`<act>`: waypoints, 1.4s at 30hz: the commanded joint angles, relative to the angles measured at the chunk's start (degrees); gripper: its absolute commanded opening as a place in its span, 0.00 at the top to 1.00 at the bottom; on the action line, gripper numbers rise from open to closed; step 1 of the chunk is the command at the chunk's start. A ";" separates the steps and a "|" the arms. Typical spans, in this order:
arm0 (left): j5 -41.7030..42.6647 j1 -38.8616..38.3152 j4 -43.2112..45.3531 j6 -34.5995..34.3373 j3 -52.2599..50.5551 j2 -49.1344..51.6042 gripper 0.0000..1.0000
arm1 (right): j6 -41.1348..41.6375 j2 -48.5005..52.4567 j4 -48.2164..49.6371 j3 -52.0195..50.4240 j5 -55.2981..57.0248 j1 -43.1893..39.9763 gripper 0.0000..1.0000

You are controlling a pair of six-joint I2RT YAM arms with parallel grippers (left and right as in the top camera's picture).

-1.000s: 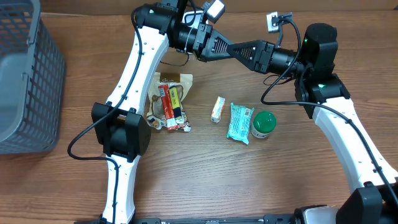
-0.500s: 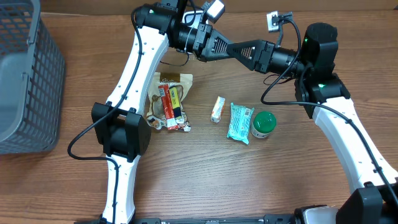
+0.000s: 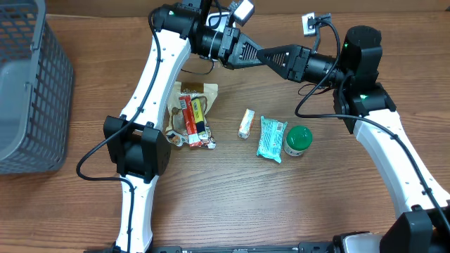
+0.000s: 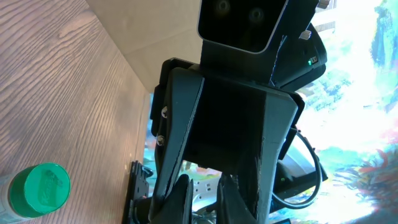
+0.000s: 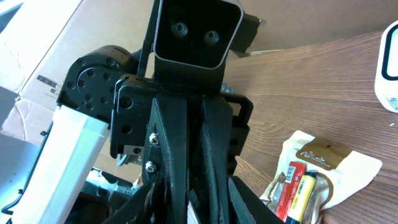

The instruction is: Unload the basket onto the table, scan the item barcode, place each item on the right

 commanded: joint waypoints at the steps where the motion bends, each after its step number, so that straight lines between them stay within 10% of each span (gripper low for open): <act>1: 1.05 0.11 -0.15 -0.13 0.11 -0.02 0.96 | -0.83 -0.48 0.50 1.31 -0.85 0.26 0.60; 15: 1.05 0.13 -0.17 -0.15 0.11 -0.02 0.96 | -0.83 -0.48 0.50 1.31 -0.85 0.26 0.60; 18: 1.05 0.11 -0.17 -0.15 0.11 -0.02 0.96 | -0.83 -0.48 0.50 1.31 -0.85 0.26 0.82; 22: 1.05 0.13 -0.17 -0.15 0.11 -0.02 0.95 | -0.83 -0.48 0.50 1.31 -0.85 0.26 0.62; 29: 1.05 0.13 -0.17 -0.15 0.11 -0.02 0.96 | -0.83 -0.48 0.50 1.31 -0.85 0.26 0.80; 42: 1.05 0.13 -0.17 -0.15 0.11 -0.02 0.96 | -0.83 -0.48 0.50 1.31 -0.85 0.26 0.82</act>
